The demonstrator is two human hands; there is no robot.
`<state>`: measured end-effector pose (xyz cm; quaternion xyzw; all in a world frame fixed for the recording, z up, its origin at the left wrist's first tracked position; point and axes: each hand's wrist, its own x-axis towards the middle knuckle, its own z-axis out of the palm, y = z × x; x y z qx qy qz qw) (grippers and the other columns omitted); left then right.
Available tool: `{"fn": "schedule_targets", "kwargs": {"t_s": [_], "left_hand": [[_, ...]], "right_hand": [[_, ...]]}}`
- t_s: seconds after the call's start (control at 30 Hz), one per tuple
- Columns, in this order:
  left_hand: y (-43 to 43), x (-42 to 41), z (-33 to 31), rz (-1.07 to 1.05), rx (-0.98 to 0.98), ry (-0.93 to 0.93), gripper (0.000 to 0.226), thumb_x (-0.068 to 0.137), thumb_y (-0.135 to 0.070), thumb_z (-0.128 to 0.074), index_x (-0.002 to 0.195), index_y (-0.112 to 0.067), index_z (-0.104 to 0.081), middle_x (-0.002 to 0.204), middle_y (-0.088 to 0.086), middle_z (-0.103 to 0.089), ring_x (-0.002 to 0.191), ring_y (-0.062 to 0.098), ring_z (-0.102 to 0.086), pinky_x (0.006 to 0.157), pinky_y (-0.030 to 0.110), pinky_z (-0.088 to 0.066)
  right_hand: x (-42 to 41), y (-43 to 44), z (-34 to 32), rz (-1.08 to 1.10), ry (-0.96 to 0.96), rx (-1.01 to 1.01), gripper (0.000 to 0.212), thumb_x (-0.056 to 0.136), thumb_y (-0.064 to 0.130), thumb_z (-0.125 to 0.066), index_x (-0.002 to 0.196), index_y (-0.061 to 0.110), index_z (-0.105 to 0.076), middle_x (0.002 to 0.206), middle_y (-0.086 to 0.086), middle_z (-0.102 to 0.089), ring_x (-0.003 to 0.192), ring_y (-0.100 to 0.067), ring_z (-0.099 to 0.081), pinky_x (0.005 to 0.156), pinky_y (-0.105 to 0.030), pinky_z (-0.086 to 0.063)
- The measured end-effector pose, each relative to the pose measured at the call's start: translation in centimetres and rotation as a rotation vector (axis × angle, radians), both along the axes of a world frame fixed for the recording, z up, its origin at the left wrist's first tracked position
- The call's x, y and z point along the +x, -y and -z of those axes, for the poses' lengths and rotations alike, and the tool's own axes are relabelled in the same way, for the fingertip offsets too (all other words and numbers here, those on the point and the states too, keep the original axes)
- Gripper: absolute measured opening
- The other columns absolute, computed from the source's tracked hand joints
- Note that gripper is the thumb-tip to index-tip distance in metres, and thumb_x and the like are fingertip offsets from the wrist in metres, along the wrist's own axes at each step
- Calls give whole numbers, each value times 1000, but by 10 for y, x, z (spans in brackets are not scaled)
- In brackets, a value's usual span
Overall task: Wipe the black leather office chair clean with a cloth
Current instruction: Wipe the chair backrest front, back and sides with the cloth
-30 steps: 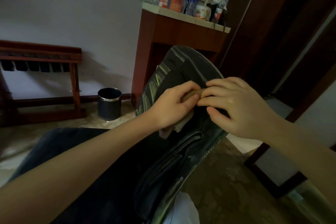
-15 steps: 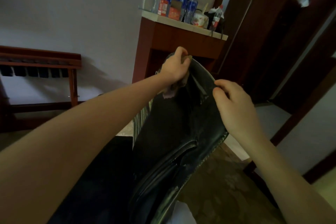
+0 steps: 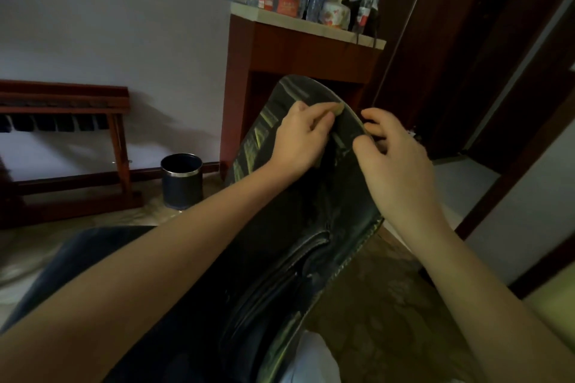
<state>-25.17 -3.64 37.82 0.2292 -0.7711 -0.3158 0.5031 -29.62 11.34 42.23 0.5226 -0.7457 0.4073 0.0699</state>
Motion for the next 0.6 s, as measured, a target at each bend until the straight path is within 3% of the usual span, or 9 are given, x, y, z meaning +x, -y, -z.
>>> {"fn": "schedule_targets", "kwargs": {"t_s": [0.07,0.17,0.3,0.37,0.43,0.53,0.6], "left_hand": [[-18,12,3,55,-41,-22,29,96,-24,-47,122,-26,-60,98,9,-55,82,-3,-43,77,12,-35],[-54,32,11,133,-119,-72,30,93,-25,-47,121,-27,-60,87,0,-51,83,-3,-42,75,13,-36],[-81,58,18,228,-211,-59,30,94,-23,-48,121,-22,-60,82,-11,-45,83,2,-44,77,12,-36],[-73,65,11,275,-191,-13,28,94,-21,-48,119,-23,-61,85,-8,-50,86,4,-48,79,13,-38],[-58,64,3,261,-143,13,27,96,-20,-47,119,-23,-60,96,-5,-56,92,1,-50,83,11,-38],[-26,48,-10,80,37,22,28,99,-23,-42,123,-22,-56,107,-5,-52,90,-9,-44,78,-1,-33],[-5,33,-14,-34,98,18,30,99,-24,-41,124,-18,-56,105,-6,-52,86,-8,-44,80,2,-35]], "right_hand": [[1,-2,0,-14,24,-21,32,95,29,-43,126,30,-49,82,31,-42,91,-3,-48,98,-44,-40],[3,-4,1,-28,61,-54,34,98,27,-39,131,27,-48,99,22,-51,98,-3,-49,101,-38,-38],[-1,-6,1,-63,200,-65,37,100,30,-34,136,28,-43,118,16,-55,105,-3,-48,91,-27,-37],[-4,-10,1,-96,279,-63,38,100,34,-33,138,30,-40,117,21,-52,106,1,-48,90,-24,-37],[-4,-18,4,-117,314,-89,39,100,35,-34,138,29,-40,112,29,-49,96,15,-44,83,-11,-34],[-1,-32,17,-117,263,-123,38,100,33,-34,137,26,-42,111,25,-53,91,18,-45,73,-3,-34],[3,-38,28,-122,196,-141,35,101,31,-35,134,25,-44,94,25,-54,84,20,-49,70,-3,-39]]}}
